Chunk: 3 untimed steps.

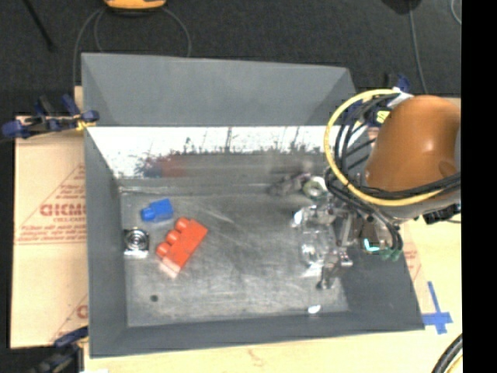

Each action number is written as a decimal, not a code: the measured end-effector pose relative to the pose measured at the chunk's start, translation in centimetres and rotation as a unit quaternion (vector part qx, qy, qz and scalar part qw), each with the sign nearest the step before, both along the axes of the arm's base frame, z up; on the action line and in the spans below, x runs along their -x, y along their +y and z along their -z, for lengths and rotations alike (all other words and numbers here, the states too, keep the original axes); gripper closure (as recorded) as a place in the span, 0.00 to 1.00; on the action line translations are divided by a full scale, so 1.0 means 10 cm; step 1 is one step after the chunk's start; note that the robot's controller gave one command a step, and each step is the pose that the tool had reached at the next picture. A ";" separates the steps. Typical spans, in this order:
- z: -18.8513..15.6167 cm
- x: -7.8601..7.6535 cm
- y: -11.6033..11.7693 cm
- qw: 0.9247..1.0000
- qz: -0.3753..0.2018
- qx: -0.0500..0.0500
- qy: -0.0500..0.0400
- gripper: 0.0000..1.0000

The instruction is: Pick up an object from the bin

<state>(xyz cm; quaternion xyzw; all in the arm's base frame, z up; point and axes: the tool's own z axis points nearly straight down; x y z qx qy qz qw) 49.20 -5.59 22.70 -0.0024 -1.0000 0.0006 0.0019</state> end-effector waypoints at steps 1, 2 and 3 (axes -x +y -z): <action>1.54 -0.34 0.18 1.000 0.005 0.000 -0.007 0.00; 1.46 -1.16 0.18 0.998 0.059 -0.001 -0.007 0.00; 1.51 -1.24 -0.71 0.999 0.039 -0.007 -0.007 0.00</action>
Offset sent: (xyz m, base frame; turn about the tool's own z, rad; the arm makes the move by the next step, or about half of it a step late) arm 0.0311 0.0196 -0.1529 0.0110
